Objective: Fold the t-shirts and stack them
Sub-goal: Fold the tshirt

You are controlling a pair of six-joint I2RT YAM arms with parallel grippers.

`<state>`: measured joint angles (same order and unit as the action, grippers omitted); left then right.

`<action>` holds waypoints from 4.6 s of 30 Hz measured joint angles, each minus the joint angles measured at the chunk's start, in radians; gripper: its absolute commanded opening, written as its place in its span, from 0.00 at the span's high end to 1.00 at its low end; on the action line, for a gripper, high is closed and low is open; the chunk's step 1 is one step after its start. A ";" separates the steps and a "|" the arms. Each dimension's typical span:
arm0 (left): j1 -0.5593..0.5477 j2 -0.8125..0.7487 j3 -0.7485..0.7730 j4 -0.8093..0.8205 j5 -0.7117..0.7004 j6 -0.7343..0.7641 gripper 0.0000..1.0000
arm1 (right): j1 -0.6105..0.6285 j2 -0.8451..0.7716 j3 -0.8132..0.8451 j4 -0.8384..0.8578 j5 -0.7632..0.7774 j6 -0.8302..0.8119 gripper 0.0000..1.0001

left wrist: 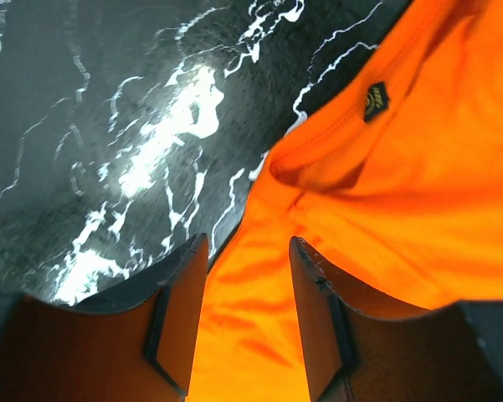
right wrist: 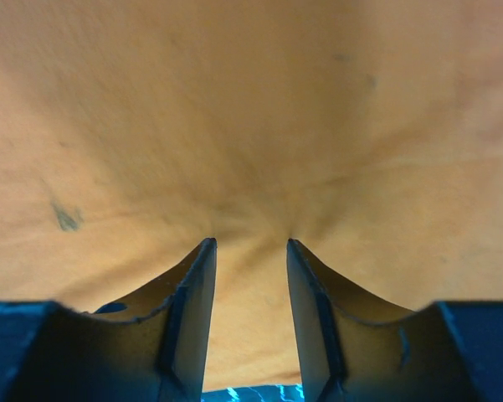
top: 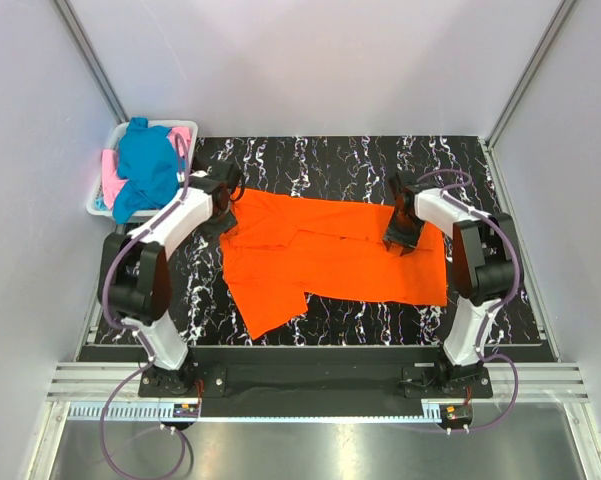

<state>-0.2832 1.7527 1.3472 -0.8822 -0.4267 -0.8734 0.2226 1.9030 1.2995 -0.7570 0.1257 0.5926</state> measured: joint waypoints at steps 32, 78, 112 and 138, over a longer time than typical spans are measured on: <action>-0.306 -0.783 -0.770 0.113 0.423 -0.182 0.53 | 0.000 -0.638 -0.528 0.079 0.004 0.137 0.43; -0.546 -0.536 -0.780 0.196 0.378 -0.381 1.00 | 0.000 -0.645 -0.565 0.080 0.006 0.164 0.45; -0.567 -0.774 -0.705 0.051 0.155 -0.350 1.00 | 0.000 -0.738 -0.566 -0.037 0.239 0.313 0.46; -0.567 -0.723 -0.660 0.029 0.078 -0.309 1.00 | 0.000 -0.659 -0.588 -0.179 0.305 0.560 0.49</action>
<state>-0.8505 1.0294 0.6876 -0.8528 -0.3489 -1.1828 0.2226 1.2442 0.7116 -0.9363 0.4305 1.1526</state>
